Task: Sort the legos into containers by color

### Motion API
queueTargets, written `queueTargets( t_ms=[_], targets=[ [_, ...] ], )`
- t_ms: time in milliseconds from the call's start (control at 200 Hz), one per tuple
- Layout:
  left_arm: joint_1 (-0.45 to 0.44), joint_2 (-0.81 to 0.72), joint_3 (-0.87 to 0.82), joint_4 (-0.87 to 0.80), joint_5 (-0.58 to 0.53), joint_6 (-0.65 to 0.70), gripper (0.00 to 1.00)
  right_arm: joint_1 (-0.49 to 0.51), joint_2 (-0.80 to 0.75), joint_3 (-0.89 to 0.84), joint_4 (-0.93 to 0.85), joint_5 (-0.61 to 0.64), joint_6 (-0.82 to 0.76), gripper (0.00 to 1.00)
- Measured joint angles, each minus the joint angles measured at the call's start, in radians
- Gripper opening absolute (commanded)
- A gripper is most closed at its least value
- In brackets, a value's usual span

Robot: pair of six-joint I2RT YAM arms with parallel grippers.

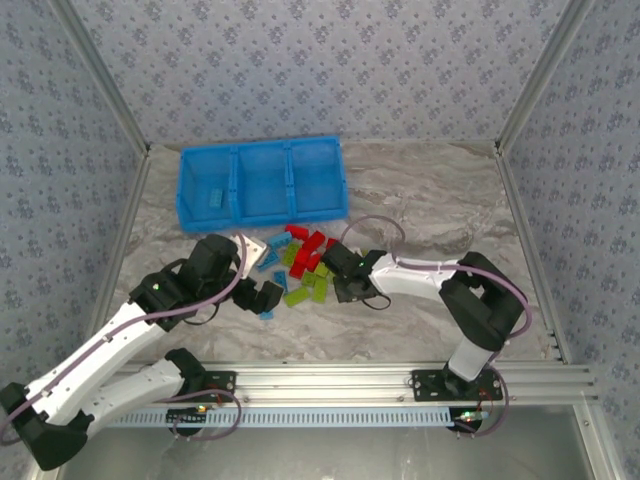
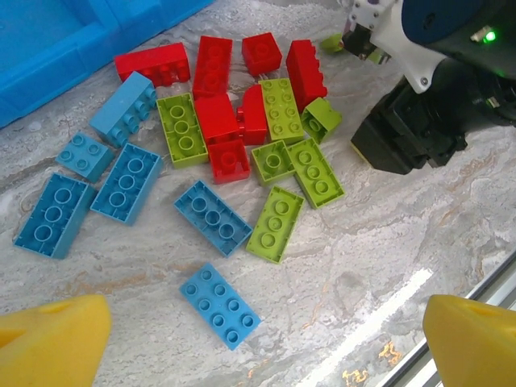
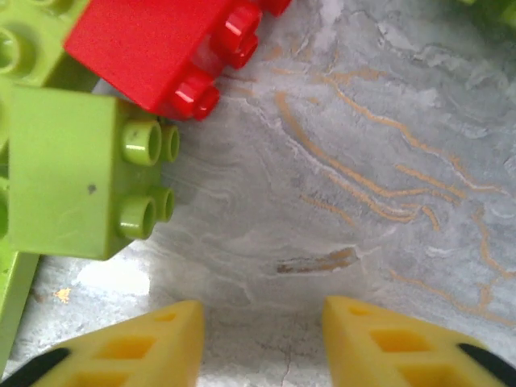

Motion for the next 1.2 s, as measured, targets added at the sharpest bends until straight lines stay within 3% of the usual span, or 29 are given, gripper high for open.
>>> queueTargets(
  t_ms=[70,160,265,320,455,595,750,934,1064,1199],
  targets=[
    [0.0,-0.007,0.0,0.0,-0.011,0.0,0.99,0.01,-0.026,-0.016,0.0,0.016,0.012,0.35],
    [0.0,-0.032,0.0,0.0,-0.031,0.0,0.99,0.022,-0.122,-0.046,-0.013,0.044,0.018,0.38],
    [0.0,-0.071,-0.002,0.001,-0.071,0.0,0.99,0.017,-0.255,-0.05,-0.022,0.069,0.014,0.69],
    [0.0,-0.093,-0.005,0.001,-0.093,0.0,0.99,-0.003,-0.302,-0.044,-0.029,0.084,0.004,0.76],
    [0.0,-0.135,-0.013,0.001,-0.13,0.0,0.99,-0.18,-0.317,-0.022,-0.026,0.073,-0.093,0.82],
    [0.0,-0.147,-0.015,0.0,-0.153,-0.001,0.99,-0.411,-0.167,0.066,-0.024,0.034,-0.252,1.0],
    [0.002,-0.148,-0.015,0.0,-0.161,0.0,0.99,-0.565,0.081,0.259,-0.048,-0.07,-0.409,1.0],
    [0.014,-0.148,-0.018,0.0,-0.168,0.0,0.99,-0.604,0.264,0.435,-0.086,-0.131,-0.536,0.98],
    [0.028,-0.148,-0.024,0.0,-0.167,0.0,0.99,-0.607,0.335,0.5,-0.134,-0.176,-0.577,0.88],
    [0.05,-0.148,-0.025,0.0,-0.16,-0.001,0.99,-0.607,0.352,0.495,-0.163,-0.208,-0.589,0.66]
  ],
)
